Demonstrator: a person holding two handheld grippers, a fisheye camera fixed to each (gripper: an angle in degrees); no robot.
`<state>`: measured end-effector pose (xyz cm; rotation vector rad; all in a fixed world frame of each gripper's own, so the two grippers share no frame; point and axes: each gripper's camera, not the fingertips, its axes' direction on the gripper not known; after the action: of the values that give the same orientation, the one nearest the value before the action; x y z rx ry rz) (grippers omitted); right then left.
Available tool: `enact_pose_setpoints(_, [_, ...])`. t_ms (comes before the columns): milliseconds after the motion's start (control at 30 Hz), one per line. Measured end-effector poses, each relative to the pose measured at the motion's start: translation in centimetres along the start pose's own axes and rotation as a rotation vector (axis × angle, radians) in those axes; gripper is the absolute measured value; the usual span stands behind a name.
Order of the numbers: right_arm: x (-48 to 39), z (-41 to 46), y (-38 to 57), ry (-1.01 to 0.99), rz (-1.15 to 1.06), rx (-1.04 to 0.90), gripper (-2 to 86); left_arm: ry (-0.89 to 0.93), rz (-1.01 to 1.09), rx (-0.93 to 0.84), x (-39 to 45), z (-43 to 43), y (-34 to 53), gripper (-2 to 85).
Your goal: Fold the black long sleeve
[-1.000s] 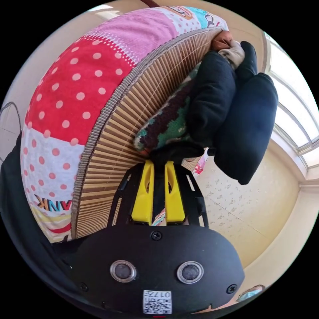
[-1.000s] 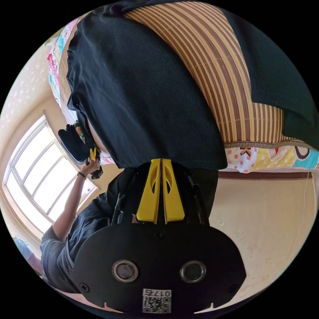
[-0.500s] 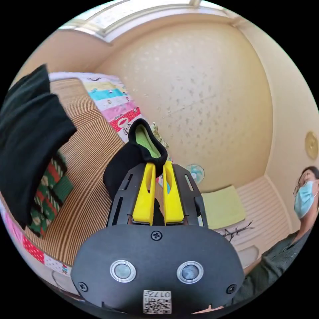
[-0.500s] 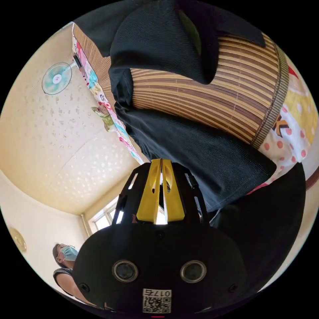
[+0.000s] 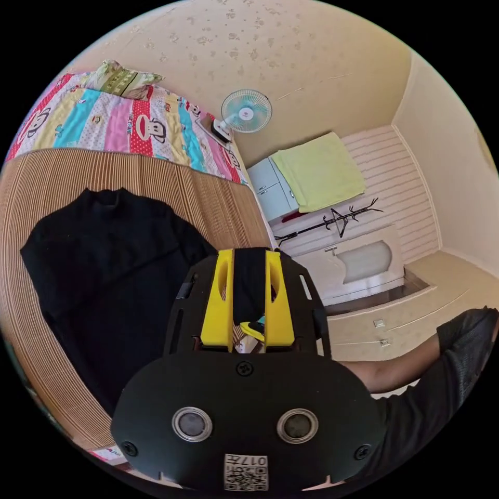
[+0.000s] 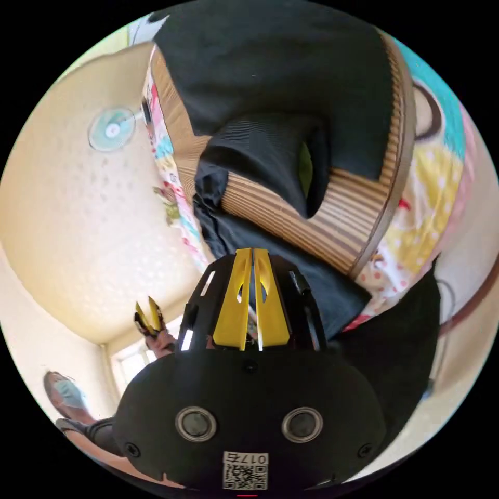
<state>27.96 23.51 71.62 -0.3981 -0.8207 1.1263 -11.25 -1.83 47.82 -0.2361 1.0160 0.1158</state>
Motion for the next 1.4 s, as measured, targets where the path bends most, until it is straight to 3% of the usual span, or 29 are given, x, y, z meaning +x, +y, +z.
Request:
enact_pose_setpoints(100, [-3.4, -0.4, -1.3, 0.292, -0.097, 0.016, 7.0, -0.04, -0.059, -0.105, -1.3, 0.9, 3.4, 9.1])
enact_pose_setpoints(233, [-4.7, 0.4, -2.8, 0.327, -0.092, -0.009, 11.6, -0.119, -0.123, -0.182, -2.7, 0.4, 6.6, 8.8])
enact_pose_setpoints(433, [-8.9, 5.2, -2.4, 0.635, -0.304, -0.041, 10.9, -0.18, -0.149, -0.161, -2.0, -0.7, 7.4, 8.8])
enact_pose_setpoints(667, [-7.5, 10.5, -6.0, 0.991, -0.371, -0.299, 7.4, -0.202, -0.074, -0.21, 1.1, 1.4, 6.9, 8.8])
enact_pose_setpoints(733, [-7.3, 10.7, -7.7, 0.999, -0.363, -0.408, 4.4, -0.207, -0.035, -0.229, 2.2, 2.2, 6.7, 8.8])
enact_pose_setpoints(833, [-8.1, 9.5, -9.4, 0.743, -0.419, -0.544, 2.6, -0.2, 0.006, -0.241, 3.5, 3.0, 6.2, 8.8])
enact_pose_setpoints(900, [-10.2, 6.3, -9.5, 0.237, -0.524, -0.57, 1.9, -0.188, 0.034, -0.242, 4.4, 3.5, 5.7, 8.9])
enact_pose_setpoints(1000, [-12.5, 2.3, -8.5, -0.2, -0.619, -0.554, 1.5, -0.16, 0.109, -0.23, 6.3, 4.2, 4.3, 10.0])
enact_pose_setpoints(1100, [-14.4, -0.3, -6.7, -0.474, -0.695, -0.57, 1.5, -0.155, 0.19, -0.241, 8.4, 5.6, 2.0, 13.3])
enact_pose_setpoints(1300, [-16.9, -1.0, -4.0, -0.671, -0.757, -0.635, 1.5, -0.223, 0.44, -0.32, 13.5, 9.7, -2.0, 16.6])
enact_pose_setpoints(1367, [-17.0, -1.0, -3.9, -0.699, -0.744, -0.611, 1.5, -0.228, 0.479, -0.362, 14.1, 10.9, -2.8, 14.9])
enact_pose_setpoints(1400, [-16.8, -1.1, -4.2, -0.702, -0.728, -0.582, 1.5, -0.225, 0.492, -0.369, 14.3, 11.0, -3.4, 9.6])
